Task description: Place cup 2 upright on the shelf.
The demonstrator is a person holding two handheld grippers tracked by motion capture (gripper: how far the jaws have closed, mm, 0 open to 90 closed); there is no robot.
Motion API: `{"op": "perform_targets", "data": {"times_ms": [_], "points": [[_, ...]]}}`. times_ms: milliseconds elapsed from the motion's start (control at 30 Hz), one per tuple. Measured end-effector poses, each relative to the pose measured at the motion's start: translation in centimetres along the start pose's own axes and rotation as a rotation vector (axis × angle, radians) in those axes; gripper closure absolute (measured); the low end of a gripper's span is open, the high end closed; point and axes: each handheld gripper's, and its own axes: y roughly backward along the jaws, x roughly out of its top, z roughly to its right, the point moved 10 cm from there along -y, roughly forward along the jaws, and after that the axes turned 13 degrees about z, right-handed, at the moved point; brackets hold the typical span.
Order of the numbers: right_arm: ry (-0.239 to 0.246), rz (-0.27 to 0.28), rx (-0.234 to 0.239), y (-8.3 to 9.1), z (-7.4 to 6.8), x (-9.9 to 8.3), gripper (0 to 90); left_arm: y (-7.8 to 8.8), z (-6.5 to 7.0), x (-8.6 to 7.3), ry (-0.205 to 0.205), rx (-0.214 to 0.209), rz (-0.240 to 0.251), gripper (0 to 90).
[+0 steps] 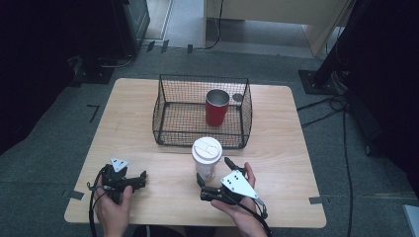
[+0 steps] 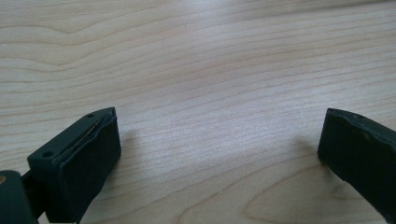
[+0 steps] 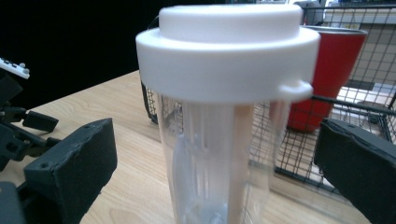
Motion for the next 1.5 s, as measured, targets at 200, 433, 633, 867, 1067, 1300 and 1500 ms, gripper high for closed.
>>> {"op": "perform_targets", "data": {"times_ms": [200,433,633,867,1067,1300,1500], "points": [[0.009,0.005,-0.003,-1.3,-0.2,0.5,0.0,0.0,0.0,0.0,0.001,0.002,0.001,0.0],[0.002,0.002,-0.024,-2.6,-0.1,0.6,2.7,-0.1,0.0,0.0,0.001,0.002,0.0,0.0],[0.005,-0.012,-0.043,-3.7,0.0,0.3,6.2,-0.1,0.0,0.0,0.001,0.002,0.0,0.0],[0.013,-0.019,-0.043,-4.3,0.0,0.0,7.8,-0.1,0.0,0.0,0.001,0.002,0.0,0.1],[0.01,-0.016,-0.064,-4.6,0.3,0.0,15.5,-0.1,0.0,0.0,0.001,0.002,0.0,0.1],[0.015,-0.003,-0.036,-4.6,-0.4,0.0,15.9,-0.1,0.0,0.0,0.001,0.002,0.0,0.0],[-0.003,0.012,-0.024,-4.6,-0.8,0.3,15.9,0.0,0.0,0.0,0.001,0.002,0.0,0.0]]}}
